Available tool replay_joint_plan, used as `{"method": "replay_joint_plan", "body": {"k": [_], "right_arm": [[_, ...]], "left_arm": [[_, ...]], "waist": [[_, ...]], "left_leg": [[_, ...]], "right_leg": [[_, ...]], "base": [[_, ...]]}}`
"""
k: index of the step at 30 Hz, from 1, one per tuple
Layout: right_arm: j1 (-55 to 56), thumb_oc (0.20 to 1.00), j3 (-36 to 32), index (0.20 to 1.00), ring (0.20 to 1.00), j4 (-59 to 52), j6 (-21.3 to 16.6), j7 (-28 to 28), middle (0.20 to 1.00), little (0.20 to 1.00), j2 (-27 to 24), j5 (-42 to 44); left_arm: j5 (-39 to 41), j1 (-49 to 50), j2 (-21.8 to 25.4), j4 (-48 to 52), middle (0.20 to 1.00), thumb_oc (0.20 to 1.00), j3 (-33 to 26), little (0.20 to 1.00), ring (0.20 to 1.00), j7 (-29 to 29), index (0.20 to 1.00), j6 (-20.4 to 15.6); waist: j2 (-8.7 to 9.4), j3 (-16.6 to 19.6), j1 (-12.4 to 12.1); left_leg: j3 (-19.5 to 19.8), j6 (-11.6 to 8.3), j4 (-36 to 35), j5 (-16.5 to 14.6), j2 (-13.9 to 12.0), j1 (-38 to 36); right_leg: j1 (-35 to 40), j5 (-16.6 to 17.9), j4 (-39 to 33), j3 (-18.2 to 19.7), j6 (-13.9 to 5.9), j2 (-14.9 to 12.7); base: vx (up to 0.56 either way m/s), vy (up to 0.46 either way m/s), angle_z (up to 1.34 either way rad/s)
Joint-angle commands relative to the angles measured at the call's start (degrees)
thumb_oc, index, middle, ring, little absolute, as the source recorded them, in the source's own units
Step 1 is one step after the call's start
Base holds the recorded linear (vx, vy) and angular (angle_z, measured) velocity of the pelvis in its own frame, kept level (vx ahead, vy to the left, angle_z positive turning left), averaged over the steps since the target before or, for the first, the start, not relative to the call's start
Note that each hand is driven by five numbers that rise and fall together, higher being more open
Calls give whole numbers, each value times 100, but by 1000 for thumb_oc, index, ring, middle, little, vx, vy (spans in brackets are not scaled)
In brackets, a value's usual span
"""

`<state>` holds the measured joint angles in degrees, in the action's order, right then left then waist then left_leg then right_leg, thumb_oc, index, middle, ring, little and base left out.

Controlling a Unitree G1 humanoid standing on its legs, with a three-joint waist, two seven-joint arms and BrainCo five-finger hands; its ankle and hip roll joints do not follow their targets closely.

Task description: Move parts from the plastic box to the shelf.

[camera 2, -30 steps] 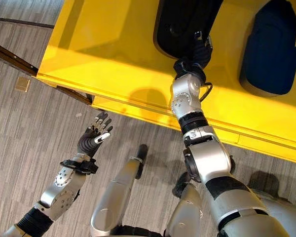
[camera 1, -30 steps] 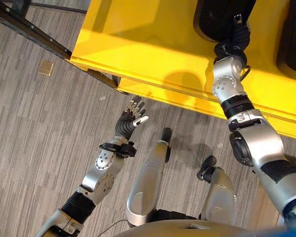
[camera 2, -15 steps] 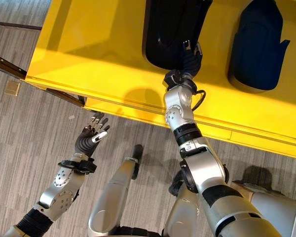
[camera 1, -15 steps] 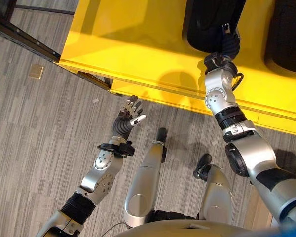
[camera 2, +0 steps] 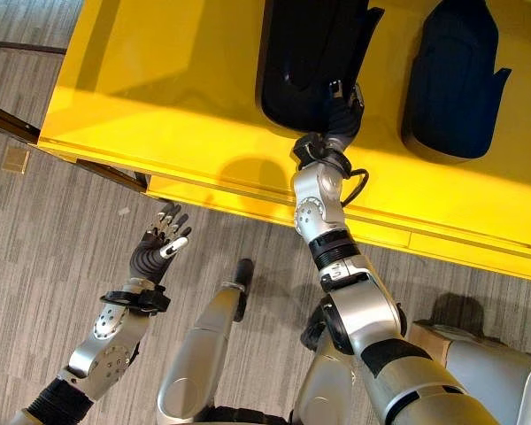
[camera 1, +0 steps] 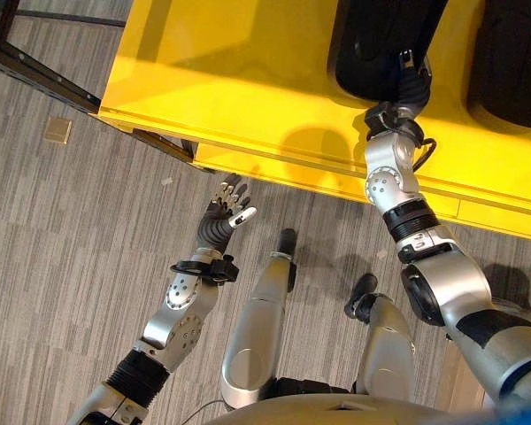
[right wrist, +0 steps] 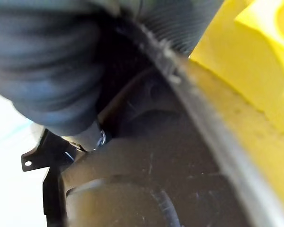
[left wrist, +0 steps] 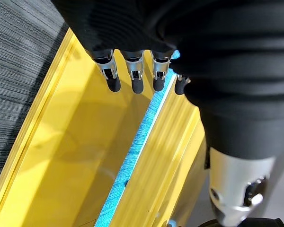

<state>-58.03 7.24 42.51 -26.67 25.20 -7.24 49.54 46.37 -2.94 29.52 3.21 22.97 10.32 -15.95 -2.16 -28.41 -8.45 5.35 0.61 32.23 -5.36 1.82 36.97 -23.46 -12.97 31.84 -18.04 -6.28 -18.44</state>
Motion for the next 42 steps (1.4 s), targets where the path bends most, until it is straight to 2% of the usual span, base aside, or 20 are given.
{"method": "replay_joint_plan", "body": {"k": [1, 16, 30, 42], "right_arm": [[714, 200, -157, 200, 200, 621, 215, 336, 200, 200, 100, 209], [752, 200, -139, 200, 200, 731, 177, 319, 200, 200, 317, 365], [920, 200, 31, 200, 200, 363, 76, 291, 200, 200, 703, 584], [995, 200, 50, 200, 200, 250, 45, 388, 200, 200, 799, 542]], "left_arm": [[-192, 69, -67, 373, 1000, 1000, -215, 1000, 1000, -3, 1000, -341], [-172, 88, -52, 386, 1000, 1000, -209, 1000, 1000, 29, 1000, -379], [-169, 41, -67, 368, 1000, 1000, -226, 1000, 1000, 120, 1000, -379], [-170, 45, -62, 397, 1000, 1000, -220, 1000, 1000, 165, 1000, -383]], "waist": [[-187, -138, -147], [-199, -138, -124], [-188, -138, -89], [-170, -138, -76]], "left_leg": [[-99, -110, 166, -757, -325, -134], [-138, -98, 170, -773, -346, -131], [-175, -81, 152, -762, -350, -113], [-186, -66, 162, -766, -355, -94]], "right_leg": [[-147, 485, -421, 188, 24, -8], [-182, 501, -405, 203, 12, -9], [-203, 546, -447, 237, 0, 8], [-219, 567, -448, 258, -10, -4]], "base": [[0, 0, 0], [0, 0, 0], [0, 1, 0], [0, 0, 0]]}}
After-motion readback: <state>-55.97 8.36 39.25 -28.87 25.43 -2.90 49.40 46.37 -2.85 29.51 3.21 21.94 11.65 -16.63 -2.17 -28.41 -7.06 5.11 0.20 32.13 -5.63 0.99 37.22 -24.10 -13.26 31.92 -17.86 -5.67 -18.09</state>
